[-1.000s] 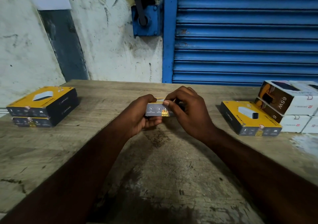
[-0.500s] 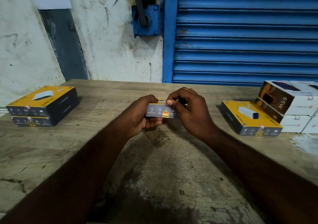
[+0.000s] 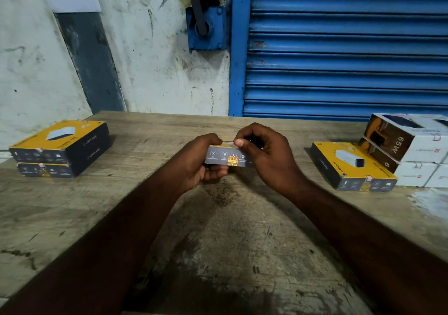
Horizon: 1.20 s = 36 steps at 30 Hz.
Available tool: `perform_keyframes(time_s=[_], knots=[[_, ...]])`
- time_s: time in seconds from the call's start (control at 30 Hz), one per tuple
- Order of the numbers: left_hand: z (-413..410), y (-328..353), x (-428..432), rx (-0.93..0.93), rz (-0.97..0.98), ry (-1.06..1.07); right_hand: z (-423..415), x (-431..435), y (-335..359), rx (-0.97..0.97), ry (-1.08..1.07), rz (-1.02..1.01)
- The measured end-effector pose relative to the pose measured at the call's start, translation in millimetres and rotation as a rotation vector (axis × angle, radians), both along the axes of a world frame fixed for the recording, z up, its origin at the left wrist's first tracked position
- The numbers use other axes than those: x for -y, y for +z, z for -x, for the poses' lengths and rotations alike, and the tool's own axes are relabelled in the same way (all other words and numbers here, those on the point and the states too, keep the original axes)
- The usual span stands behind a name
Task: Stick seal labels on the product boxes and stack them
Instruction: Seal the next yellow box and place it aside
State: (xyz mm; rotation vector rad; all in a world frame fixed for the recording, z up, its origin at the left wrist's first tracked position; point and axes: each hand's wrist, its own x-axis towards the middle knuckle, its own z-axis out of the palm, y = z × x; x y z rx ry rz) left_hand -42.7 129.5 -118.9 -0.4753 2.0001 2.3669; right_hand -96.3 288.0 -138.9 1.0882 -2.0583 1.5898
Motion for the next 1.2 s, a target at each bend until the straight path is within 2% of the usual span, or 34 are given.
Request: perform_keyframes(time_s=[0.6,0.9,1.2], knots=[[-1.9,0.7,-1.2,0.005,0.039,0.003,0.9,-0.9,3.8,0.091,0.046,0.126],[-2.4,0.0,-0.2,-0.009,0.043,0.002,3.7,-0.9,6.4,0.177,0.084,0.027],[-2.1,0.9,-1.9,0.008,0.039,-0.004,3.3,-0.6,4.3,0.205,0.079,0.063]])
